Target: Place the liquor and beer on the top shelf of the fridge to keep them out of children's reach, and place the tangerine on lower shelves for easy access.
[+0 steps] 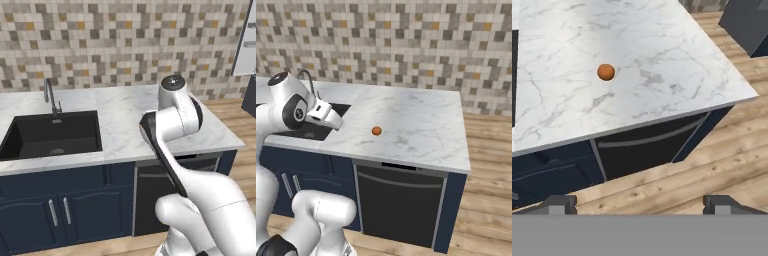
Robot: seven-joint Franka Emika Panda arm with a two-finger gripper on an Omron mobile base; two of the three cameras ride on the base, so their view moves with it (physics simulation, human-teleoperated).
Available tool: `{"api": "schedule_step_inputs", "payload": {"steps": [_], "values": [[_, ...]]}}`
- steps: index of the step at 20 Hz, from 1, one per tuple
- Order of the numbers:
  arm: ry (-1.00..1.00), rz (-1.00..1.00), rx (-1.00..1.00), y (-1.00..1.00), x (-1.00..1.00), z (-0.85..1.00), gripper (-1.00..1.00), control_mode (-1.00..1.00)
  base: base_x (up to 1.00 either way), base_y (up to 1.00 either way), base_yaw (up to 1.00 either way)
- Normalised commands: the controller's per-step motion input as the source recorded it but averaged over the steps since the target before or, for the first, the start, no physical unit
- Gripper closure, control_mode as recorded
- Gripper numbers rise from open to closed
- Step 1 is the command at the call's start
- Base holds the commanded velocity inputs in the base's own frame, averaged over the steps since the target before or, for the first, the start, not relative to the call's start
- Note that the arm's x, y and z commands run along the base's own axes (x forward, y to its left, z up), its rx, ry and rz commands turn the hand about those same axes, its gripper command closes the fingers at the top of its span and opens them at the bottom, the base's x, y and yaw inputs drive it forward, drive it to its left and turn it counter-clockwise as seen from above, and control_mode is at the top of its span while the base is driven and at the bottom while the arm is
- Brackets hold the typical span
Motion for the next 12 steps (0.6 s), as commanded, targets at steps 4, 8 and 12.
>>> {"api": "schedule_step_inputs", "payload": {"steps": [4, 8, 12], "values": [[0.00, -0.05, 0.01, 0.00, 0.89, -0.65, -1.00, -1.00, 0.00, 0.00, 0.00], [0.01, -0.02, 0.04, 0.00, 0.85, -0.64, -1.00, -1.00, 0.00, 0.00, 0.00], [0.00, 0.00, 0.08, -0.04, 0.77, -0.56, -1.00, -1.00, 0.00, 0.00, 0.00]]}}
